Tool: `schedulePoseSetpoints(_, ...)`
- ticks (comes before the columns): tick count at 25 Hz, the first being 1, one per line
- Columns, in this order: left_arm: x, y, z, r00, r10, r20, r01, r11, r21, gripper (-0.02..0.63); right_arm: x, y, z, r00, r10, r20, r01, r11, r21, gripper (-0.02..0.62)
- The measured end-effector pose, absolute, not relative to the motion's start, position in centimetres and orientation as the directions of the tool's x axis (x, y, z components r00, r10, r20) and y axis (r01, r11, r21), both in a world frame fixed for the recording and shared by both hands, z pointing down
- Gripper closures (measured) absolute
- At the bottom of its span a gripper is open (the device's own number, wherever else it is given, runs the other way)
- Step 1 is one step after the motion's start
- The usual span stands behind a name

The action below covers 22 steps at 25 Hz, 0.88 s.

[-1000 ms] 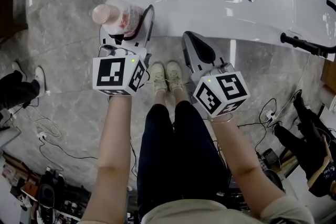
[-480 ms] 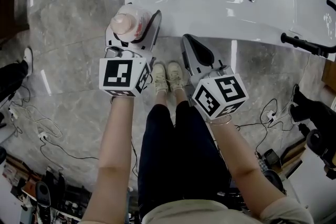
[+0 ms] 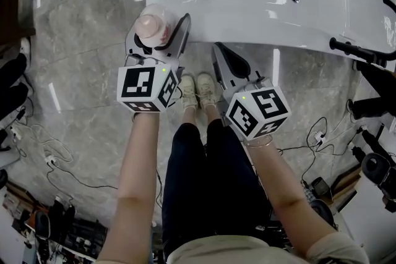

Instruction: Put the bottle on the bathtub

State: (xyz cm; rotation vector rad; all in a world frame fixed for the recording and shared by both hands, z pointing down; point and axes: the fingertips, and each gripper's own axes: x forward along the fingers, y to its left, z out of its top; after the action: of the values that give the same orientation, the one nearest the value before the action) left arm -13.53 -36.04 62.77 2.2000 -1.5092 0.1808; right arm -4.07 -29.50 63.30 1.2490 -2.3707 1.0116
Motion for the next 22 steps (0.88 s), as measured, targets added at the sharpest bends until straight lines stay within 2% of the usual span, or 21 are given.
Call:
schedulePoseSetpoints(6, -13.3, -34.7, 62.6, 0.390, -0.828, 0.403, -0.905, -0.265, 0.332, 0.279, -3.2, -29.4, 62.1, -0.600, -0.613, 0.514, -0.796, 0.389, -0.465, 0.598)
schedulePoseSetpoints(14, -15.2, -29.8, 62.0, 0.349, -0.817, 0.459, -0.886, -0.128, 0.445, 0.279, -2.3, -28.0, 59.3, -0.617, -0.603, 0.505, -0.786, 0.443, -0.432, 0.598)
schedulePoseSetpoints(22, -13.2, -24.2, 57.4, 0.444, -0.793, 0.416, -0.804, -0.149, 0.575, 0.281, -0.8, -25.4, 56.0, -0.625, -0.589, 0.513, -0.781, 0.462, -0.420, 0.598)
